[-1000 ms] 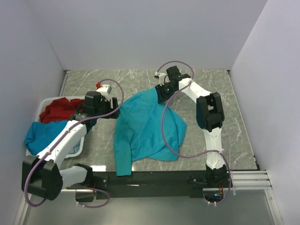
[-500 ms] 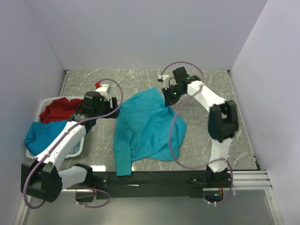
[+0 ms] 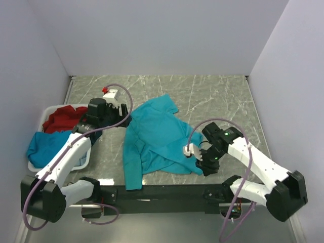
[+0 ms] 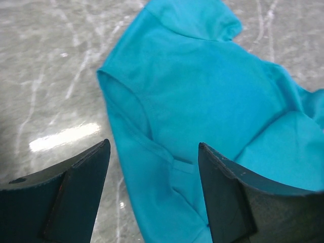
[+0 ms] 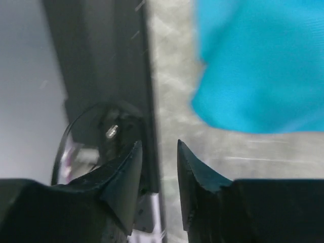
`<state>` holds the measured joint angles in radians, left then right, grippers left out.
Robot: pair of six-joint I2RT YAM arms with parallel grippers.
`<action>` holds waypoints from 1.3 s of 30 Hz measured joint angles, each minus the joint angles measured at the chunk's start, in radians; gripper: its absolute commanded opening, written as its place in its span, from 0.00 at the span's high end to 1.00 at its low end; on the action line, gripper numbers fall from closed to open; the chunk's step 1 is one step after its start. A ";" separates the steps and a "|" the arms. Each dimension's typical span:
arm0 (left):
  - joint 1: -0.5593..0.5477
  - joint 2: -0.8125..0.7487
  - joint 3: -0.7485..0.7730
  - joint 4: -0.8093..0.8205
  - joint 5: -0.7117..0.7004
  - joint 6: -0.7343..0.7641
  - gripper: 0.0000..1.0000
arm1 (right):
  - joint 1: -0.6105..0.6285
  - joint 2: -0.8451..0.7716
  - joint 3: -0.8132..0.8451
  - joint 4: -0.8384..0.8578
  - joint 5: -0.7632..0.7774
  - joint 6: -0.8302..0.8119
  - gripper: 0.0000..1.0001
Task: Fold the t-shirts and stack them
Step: Flatten the tshirt out
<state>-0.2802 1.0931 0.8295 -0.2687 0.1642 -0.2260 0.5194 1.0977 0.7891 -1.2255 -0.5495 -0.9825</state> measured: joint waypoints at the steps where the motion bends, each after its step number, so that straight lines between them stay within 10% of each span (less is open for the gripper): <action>1: 0.000 0.018 0.014 -0.003 0.018 -0.001 0.24 | -0.007 -0.025 0.000 0.009 0.006 0.017 0.54; 11: -0.003 0.462 0.410 0.040 0.201 -0.002 0.26 | -0.422 0.133 0.256 0.312 -0.086 0.325 0.48; 19: -0.011 0.884 0.673 0.051 0.248 0.012 0.27 | -0.433 0.632 0.388 0.502 -0.018 0.602 0.47; 32: -0.059 1.267 1.040 -0.031 0.225 0.058 0.29 | -0.406 0.802 0.455 0.516 0.040 0.660 0.41; 39: -0.101 1.309 1.102 -0.060 0.182 0.091 0.81 | -0.342 0.824 0.474 0.507 0.060 0.658 0.67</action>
<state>-0.3809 2.4020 1.9316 -0.3283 0.3458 -0.1349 0.1772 1.9213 1.2629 -0.7189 -0.4896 -0.3241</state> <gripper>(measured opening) 0.364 0.411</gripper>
